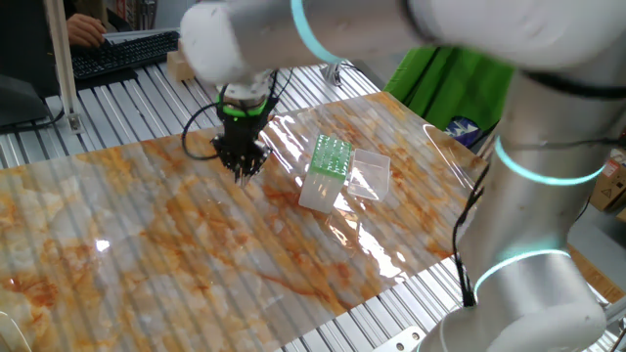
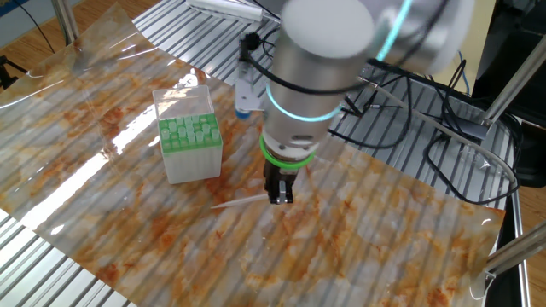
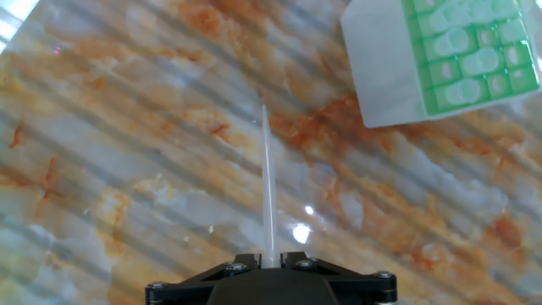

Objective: Insert a large pipette tip into the holder for large pipette tips

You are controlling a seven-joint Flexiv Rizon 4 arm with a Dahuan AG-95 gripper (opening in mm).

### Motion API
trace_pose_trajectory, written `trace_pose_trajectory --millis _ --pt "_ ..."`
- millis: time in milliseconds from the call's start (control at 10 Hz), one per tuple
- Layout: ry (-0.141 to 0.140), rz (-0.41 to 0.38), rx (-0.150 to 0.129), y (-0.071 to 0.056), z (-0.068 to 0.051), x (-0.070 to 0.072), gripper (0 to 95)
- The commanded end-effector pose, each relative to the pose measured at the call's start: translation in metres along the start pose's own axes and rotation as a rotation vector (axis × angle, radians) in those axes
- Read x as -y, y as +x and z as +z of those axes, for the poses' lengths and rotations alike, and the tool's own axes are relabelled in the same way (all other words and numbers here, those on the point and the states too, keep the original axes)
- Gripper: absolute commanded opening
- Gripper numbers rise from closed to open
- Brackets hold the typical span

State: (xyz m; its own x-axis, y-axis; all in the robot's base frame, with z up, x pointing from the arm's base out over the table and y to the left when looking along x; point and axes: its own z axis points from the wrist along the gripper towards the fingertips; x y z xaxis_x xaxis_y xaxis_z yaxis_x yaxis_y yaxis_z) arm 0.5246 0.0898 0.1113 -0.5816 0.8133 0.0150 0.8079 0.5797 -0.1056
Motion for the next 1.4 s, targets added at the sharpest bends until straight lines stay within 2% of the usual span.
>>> trace_pose_trajectory --millis 100,600,900,1300,1400 --pt "0.004 -0.024 -0.018 -0.002 -0.005 -0.001 0.0" --pt "0.005 -0.076 -0.075 -0.004 -0.017 0.003 0.0" --pt "0.015 -0.119 -0.124 -0.004 -0.022 0.006 0.0" --pt "0.012 -0.164 -0.137 -0.006 -0.026 0.010 0.0" --pt "0.015 -0.178 -0.147 -0.007 -0.028 0.011 0.0"
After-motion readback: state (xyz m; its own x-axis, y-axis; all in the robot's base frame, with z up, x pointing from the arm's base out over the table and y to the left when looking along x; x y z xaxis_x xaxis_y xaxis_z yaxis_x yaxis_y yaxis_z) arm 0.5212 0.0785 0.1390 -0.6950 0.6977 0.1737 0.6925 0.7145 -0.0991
